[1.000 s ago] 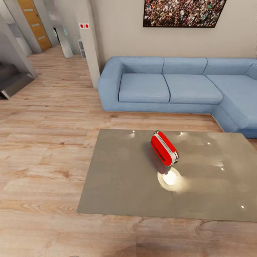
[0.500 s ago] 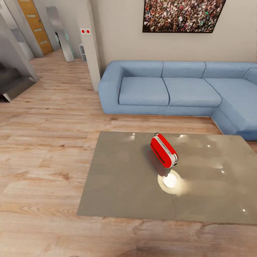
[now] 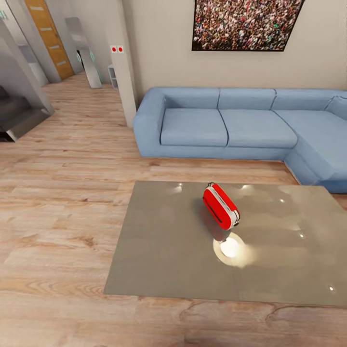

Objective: Turn on the radio receiver that's on the table in the living room.

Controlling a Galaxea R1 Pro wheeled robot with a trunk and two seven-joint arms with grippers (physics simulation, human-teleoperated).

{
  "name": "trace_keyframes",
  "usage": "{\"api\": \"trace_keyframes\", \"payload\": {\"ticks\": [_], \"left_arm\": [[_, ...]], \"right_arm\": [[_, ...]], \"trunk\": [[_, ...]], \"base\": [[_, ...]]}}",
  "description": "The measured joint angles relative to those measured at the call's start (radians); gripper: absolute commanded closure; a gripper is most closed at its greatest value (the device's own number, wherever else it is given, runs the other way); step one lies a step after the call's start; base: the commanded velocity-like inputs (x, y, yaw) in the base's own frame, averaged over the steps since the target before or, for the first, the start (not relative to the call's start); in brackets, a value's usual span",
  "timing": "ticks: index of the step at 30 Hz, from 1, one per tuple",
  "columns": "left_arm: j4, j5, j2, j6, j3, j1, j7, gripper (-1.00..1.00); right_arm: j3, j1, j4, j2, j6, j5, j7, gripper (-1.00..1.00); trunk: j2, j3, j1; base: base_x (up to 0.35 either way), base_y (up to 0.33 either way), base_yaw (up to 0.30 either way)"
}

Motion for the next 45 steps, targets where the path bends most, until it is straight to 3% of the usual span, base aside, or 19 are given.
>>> {"api": "trace_keyframes", "payload": {"ticks": [45], "left_arm": [[0.0,0.0,0.0,-0.001,0.0,0.0,0.0,1.0]], "right_arm": [[0.001,0.0,0.0,0.0,0.003,0.0,0.0,-1.0]], "trunk": [[0.0,0.073,0.0]], "base": [[0.0,0.0,0.0]]}}
